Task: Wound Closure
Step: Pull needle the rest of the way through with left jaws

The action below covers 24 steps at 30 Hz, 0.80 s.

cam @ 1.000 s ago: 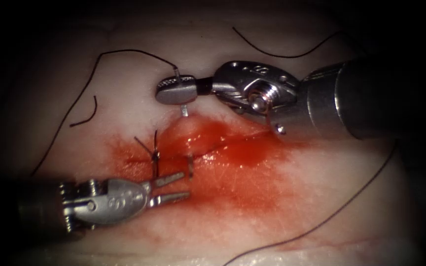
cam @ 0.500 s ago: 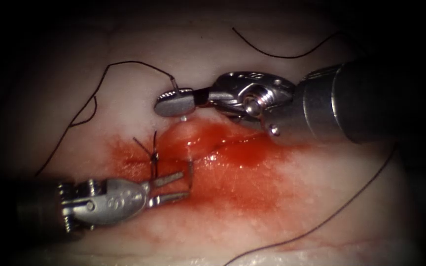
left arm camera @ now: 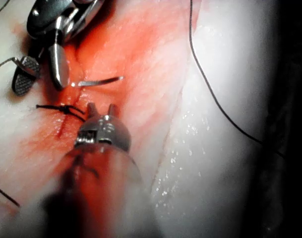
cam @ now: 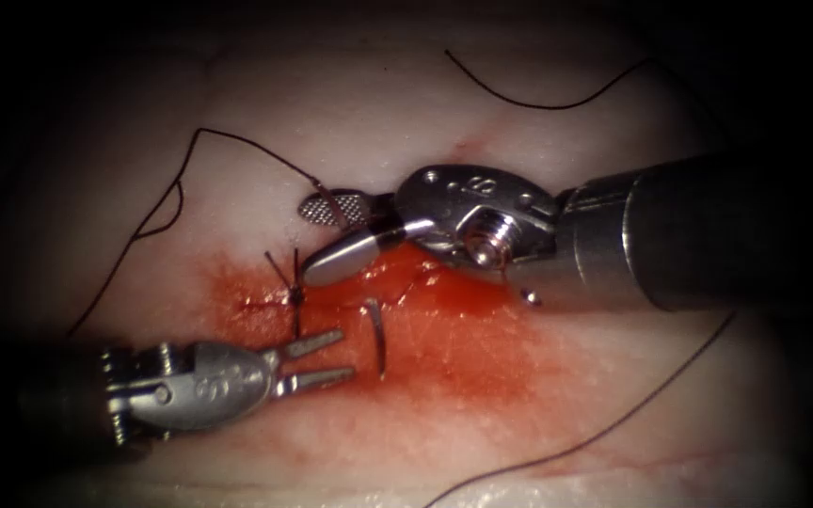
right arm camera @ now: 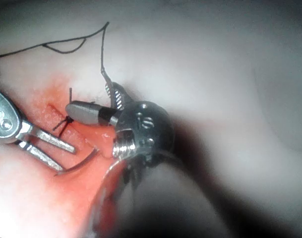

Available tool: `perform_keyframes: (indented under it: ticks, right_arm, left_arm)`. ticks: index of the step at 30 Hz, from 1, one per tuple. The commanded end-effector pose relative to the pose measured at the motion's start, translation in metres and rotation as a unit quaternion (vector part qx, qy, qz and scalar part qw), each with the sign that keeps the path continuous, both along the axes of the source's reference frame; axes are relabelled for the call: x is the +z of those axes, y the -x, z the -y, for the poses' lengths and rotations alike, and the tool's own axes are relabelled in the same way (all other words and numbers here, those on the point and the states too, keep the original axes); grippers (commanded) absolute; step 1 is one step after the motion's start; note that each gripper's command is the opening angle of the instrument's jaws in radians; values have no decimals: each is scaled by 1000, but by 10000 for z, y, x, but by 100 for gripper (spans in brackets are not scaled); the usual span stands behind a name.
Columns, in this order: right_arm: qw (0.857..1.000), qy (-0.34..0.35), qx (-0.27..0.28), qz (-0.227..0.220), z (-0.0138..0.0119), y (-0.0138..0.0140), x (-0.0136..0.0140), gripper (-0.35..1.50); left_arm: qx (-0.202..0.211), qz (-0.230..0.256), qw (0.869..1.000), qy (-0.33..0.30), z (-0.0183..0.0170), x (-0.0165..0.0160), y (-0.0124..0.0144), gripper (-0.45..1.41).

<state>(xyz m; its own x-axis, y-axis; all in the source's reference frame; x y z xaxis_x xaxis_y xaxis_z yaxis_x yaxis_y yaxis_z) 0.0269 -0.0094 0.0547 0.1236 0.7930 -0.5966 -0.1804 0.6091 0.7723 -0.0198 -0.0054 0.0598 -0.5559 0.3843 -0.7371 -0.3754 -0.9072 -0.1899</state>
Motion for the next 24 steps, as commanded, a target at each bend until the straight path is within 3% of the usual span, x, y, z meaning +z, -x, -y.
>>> perform_keyframes:
  ticks: [1,4,5,9,15,21,24]
  right_arm:
    - [1000,7,4,5,-5,-3,8,113]
    - [1000,13,4,8,-12,3,11,117]
    - [1000,13,4,7,-14,6,11,128]
    - [1000,12,0,5,-13,12,9,142]
    - [1000,6,-4,2,-9,22,2,147]
    - [1000,0,29,7,-29,37,-8,147]
    - [999,-8,41,-6,-46,51,-17,135]
  left_arm:
    - [0,3,1000,4,1,3,5,4]
    - [4,9,1000,23,-2,-5,6,9]
    - [8,14,999,38,-5,-10,8,17]
    - [17,17,998,65,-12,-14,15,37]
    - [29,25,996,82,-26,-9,33,34]
    - [36,34,995,85,-24,4,39,22]
    - [42,38,995,88,-22,13,41,19]
